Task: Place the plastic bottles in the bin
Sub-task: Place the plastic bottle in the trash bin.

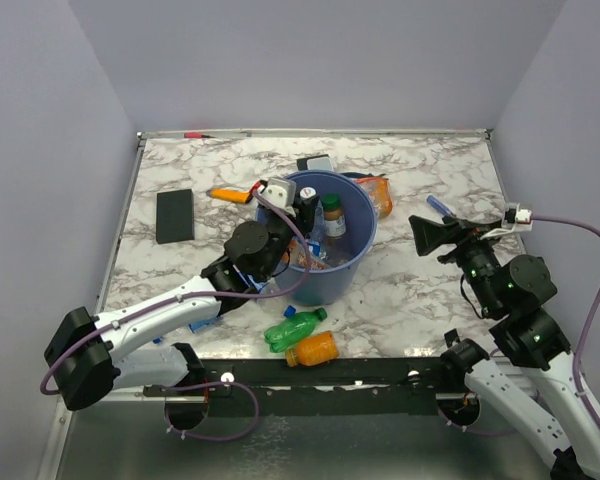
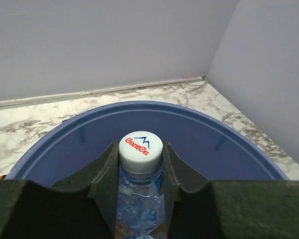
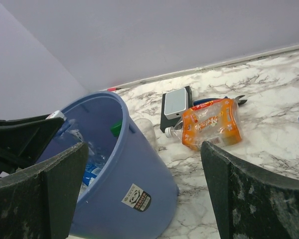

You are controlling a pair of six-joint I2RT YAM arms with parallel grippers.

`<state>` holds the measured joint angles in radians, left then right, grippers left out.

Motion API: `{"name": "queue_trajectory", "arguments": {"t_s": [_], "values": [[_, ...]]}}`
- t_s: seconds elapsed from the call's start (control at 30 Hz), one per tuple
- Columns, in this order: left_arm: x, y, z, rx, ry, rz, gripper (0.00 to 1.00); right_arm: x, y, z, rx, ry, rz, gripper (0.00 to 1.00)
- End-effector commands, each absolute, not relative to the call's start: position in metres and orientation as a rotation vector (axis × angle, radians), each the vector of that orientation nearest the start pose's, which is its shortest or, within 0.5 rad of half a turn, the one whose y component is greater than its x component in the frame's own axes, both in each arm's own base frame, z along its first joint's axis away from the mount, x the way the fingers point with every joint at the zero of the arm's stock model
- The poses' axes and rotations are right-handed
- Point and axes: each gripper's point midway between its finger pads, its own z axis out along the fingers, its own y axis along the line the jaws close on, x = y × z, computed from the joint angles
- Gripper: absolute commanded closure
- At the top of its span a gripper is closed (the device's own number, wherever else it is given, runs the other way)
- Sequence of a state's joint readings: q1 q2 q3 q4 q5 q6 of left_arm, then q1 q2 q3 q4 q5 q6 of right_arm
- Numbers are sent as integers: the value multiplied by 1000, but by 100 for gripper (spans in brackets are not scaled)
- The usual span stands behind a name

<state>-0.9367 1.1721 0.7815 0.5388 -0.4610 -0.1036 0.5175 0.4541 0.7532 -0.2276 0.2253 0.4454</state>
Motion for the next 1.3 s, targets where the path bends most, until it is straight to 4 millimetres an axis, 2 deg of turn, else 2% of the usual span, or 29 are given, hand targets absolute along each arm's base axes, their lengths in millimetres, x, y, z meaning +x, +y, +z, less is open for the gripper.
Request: {"name": "queue_trajectory", "arguments": {"t_s": [0.0, 0.07, 0.13, 0.2, 0.33, 0.47, 0.6, 0.67, 0.7, 0.77, 0.87, 1.07, 1.17, 1.27], "values": [[283, -291, 334, 189, 1459, -689, 100, 224, 102, 340, 141, 1521, 606, 3], [280, -302, 338, 235, 1484, -723, 100, 224, 103, 339, 142, 1521, 613, 3], [279, -317, 324, 317, 1566, -723, 100, 224, 104, 339, 142, 1520, 619, 3], [279, -323, 304, 359, 1657, -697, 100, 224, 104, 339, 141, 1520, 623, 3], [283, -307, 272, 325, 1740, -597, 100, 223, 104, 338, 138, 1525, 621, 3], [280, -300, 267, 354, 1738, -570, 100, 223, 102, 338, 137, 1528, 609, 3], [273, -302, 254, 446, 1765, -556, 100, 223, 102, 340, 135, 1530, 604, 3], [271, -303, 248, 472, 1785, -555, 95, 223, 102, 340, 136, 1531, 606, 3], [270, -302, 248, 466, 1786, -555, 85, 223, 103, 340, 134, 1531, 608, 3], [271, -297, 256, 433, 1769, -552, 50, 223, 104, 340, 134, 1533, 614, 3], [275, -287, 286, 376, 1698, -543, 27, 223, 104, 341, 134, 1534, 617, 3], [273, -276, 369, 322, 1534, -576, 1, 223, 105, 346, 131, 1530, 620, 3], [268, -267, 406, 289, 1466, -596, 1, 223, 106, 346, 126, 1532, 622, 3], [265, -245, 428, 216, 1422, -571, 1, 224, 105, 343, 136, 1540, 616, 3]]}}
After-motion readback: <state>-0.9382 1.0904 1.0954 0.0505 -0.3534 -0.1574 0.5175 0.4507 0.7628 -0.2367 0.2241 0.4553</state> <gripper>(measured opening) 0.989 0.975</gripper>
